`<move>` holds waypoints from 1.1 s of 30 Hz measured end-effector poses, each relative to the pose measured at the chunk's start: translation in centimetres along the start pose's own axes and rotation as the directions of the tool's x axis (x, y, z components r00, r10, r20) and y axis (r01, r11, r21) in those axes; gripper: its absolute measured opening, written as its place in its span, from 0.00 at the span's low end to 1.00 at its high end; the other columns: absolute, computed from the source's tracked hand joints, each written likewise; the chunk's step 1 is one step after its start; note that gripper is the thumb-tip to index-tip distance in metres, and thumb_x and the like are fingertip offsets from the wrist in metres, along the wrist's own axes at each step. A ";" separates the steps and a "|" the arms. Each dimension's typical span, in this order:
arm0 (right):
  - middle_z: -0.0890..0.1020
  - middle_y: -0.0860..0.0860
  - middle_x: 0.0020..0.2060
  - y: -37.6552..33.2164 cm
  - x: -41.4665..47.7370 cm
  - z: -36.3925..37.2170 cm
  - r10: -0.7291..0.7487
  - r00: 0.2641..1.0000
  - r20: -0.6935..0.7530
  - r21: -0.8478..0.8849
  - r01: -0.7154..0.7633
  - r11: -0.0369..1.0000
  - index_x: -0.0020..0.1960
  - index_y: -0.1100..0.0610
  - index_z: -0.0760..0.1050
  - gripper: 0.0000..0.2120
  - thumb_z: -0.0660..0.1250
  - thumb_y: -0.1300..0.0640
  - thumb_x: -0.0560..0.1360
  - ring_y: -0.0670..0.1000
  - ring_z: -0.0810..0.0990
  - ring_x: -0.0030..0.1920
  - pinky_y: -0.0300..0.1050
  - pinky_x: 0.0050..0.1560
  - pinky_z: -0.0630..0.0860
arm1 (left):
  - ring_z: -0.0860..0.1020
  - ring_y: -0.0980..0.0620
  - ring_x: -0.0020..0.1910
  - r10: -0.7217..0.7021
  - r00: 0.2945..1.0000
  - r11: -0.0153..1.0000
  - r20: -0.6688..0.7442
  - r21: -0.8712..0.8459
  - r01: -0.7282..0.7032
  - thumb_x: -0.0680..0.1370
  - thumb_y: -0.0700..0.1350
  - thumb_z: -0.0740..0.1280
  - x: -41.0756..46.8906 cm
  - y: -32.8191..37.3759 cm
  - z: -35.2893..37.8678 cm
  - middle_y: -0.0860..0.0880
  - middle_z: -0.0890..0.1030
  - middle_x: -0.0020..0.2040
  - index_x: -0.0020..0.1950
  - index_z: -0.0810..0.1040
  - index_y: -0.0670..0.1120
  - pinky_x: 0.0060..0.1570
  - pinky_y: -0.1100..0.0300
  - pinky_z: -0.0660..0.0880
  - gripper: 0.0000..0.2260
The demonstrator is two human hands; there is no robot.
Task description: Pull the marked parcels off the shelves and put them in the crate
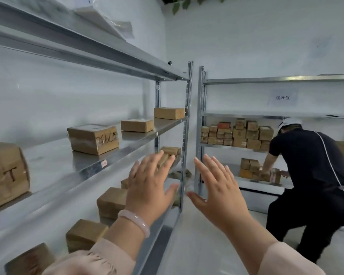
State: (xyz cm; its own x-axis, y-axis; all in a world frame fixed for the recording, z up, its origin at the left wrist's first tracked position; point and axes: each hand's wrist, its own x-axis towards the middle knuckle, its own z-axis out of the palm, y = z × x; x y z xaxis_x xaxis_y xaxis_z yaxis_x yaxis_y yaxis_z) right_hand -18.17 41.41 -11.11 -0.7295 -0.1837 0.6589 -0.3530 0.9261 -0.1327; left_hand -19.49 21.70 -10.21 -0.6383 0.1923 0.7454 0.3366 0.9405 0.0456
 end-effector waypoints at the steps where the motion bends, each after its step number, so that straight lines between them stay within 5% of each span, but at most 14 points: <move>1: 0.51 0.45 0.78 0.5 1.3 0.8 0.009 1.000 -0.004 -0.002 -0.009 1.000 0.77 0.41 0.46 0.38 0.54 0.32 0.72 0.46 0.45 0.78 0.49 0.76 0.42 | 0.64 0.46 0.74 -0.002 1.000 1.000 -0.009 -0.007 0.002 0.76 0.61 0.63 1.6 -0.7 1.0 0.48 0.67 0.74 0.75 0.64 0.55 0.73 0.44 0.58 0.29; 13: 0.50 0.45 0.78 10.9 13.9 9.7 0.054 0.998 -0.024 -0.007 -0.054 0.998 0.77 0.40 0.44 0.37 0.56 0.34 0.74 0.46 0.43 0.77 0.46 0.75 0.38 | 0.64 0.46 0.73 0.010 1.000 0.999 -0.010 -0.053 -0.010 0.75 0.61 0.64 14.1 -3.3 14.7 0.48 0.68 0.74 0.74 0.64 0.56 0.72 0.45 0.56 0.29; 27: 0.53 0.47 0.78 31.1 32.5 17.2 -0.059 0.998 -0.038 0.039 0.060 0.997 0.78 0.43 0.48 0.37 0.58 0.34 0.74 0.48 0.48 0.78 0.52 0.77 0.48 | 0.63 0.46 0.74 -0.141 0.988 0.990 -0.056 -0.020 0.140 0.75 0.62 0.62 31.9 0.6 32.2 0.50 0.65 0.75 0.75 0.62 0.58 0.71 0.43 0.62 0.29; 33: 0.51 0.46 0.78 36.3 38.1 23.8 -0.083 0.997 -0.003 0.095 0.083 0.992 0.78 0.42 0.47 0.37 0.58 0.34 0.74 0.46 0.46 0.77 0.49 0.77 0.44 | 0.62 0.47 0.74 -0.150 0.988 0.989 -0.046 0.003 0.150 0.75 0.62 0.61 37.4 -0.5 39.5 0.50 0.65 0.75 0.75 0.62 0.58 0.71 0.44 0.61 0.29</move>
State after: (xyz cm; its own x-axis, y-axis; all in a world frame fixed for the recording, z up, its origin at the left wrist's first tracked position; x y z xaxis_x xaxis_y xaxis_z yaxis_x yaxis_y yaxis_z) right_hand -72.73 60.19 -8.40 -0.6960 -0.2592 0.6697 -0.4664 0.8723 -0.1471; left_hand -70.87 39.48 -8.64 -0.6487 0.0358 0.7602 0.2350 0.9595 0.1554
